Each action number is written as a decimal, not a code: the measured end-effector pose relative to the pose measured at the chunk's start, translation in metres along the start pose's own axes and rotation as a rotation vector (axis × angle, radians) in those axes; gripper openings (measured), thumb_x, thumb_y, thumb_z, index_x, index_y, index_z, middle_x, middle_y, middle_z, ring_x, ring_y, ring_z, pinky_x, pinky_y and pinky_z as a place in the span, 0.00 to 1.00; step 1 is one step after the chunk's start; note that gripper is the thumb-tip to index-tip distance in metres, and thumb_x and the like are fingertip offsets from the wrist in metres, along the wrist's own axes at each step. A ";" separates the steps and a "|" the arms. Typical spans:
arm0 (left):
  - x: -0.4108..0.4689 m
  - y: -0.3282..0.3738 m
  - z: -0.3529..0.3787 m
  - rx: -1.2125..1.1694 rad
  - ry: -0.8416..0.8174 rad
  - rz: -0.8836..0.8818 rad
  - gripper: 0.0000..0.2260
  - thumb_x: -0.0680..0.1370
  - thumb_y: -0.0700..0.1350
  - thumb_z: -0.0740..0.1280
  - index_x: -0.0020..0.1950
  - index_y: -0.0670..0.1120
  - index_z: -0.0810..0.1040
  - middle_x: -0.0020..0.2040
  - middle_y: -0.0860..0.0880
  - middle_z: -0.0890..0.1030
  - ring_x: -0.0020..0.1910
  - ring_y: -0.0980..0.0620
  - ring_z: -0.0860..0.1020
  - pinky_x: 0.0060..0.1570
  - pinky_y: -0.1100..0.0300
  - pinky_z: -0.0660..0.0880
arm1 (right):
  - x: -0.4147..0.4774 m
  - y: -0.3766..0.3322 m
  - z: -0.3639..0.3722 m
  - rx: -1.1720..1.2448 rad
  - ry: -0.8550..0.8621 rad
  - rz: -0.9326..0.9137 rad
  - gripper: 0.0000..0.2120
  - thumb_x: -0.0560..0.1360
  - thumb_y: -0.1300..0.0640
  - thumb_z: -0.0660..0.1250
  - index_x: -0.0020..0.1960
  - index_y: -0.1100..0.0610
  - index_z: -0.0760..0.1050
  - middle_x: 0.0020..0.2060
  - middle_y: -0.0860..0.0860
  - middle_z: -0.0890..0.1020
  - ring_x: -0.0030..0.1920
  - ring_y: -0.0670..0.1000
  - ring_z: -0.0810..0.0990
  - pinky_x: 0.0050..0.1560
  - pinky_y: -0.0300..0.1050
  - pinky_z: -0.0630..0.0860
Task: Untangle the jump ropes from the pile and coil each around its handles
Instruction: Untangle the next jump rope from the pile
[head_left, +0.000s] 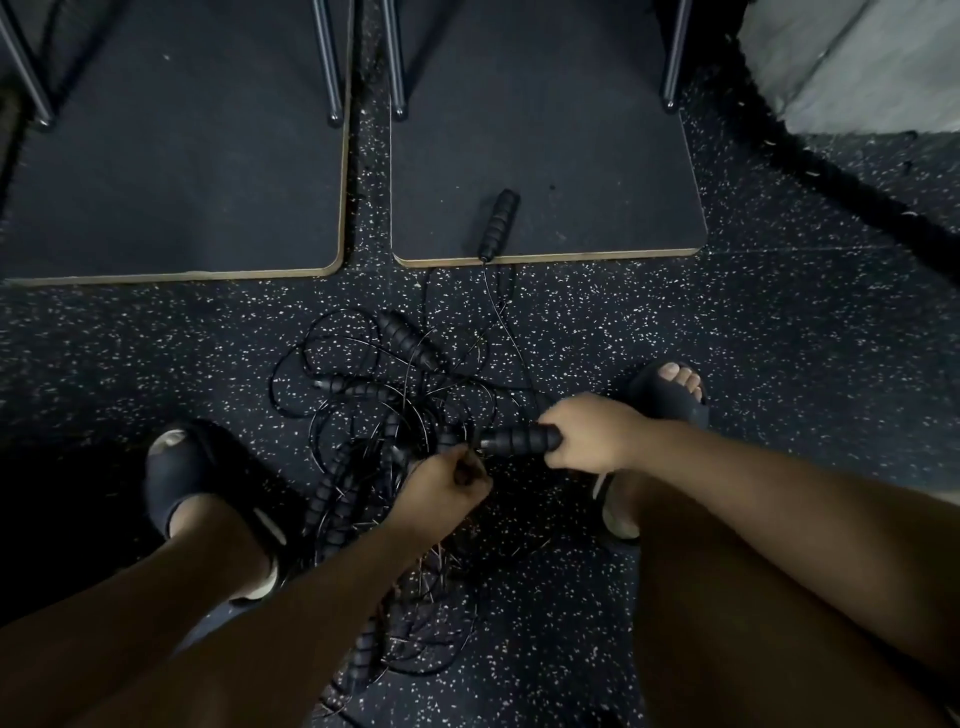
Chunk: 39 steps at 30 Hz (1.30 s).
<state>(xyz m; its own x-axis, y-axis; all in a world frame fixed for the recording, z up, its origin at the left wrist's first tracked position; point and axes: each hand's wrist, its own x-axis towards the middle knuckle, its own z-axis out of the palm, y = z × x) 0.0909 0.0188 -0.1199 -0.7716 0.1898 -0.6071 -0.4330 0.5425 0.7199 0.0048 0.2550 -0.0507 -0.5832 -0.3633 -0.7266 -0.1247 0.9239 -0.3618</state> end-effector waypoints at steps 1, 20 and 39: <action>-0.004 0.002 -0.005 -0.017 0.012 -0.017 0.02 0.80 0.45 0.72 0.48 0.51 0.80 0.42 0.53 0.85 0.39 0.57 0.80 0.42 0.57 0.78 | -0.010 -0.001 -0.008 0.046 0.031 0.009 0.09 0.73 0.53 0.74 0.38 0.53 0.76 0.33 0.48 0.80 0.37 0.51 0.80 0.42 0.52 0.79; -0.120 0.131 -0.109 -0.033 0.443 0.215 0.16 0.85 0.62 0.62 0.51 0.55 0.85 0.47 0.57 0.83 0.43 0.59 0.81 0.45 0.59 0.76 | -0.239 -0.126 -0.191 0.241 0.664 -0.035 0.06 0.75 0.53 0.77 0.43 0.53 0.81 0.27 0.45 0.79 0.24 0.43 0.72 0.25 0.40 0.67; -0.240 0.285 -0.223 -0.183 0.482 0.538 0.14 0.84 0.56 0.69 0.42 0.52 0.87 0.38 0.42 0.85 0.34 0.49 0.80 0.44 0.43 0.81 | -0.229 -0.238 -0.152 0.850 0.545 -0.279 0.08 0.77 0.53 0.77 0.55 0.55 0.85 0.44 0.56 0.89 0.39 0.53 0.84 0.48 0.59 0.84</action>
<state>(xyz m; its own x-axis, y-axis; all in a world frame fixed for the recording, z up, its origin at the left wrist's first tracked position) 0.0485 -0.0550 0.3055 -0.9995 -0.0123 0.0295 0.0239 0.3233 0.9460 0.0460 0.1373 0.2909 -0.9295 -0.2517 -0.2695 0.1722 0.3498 -0.9208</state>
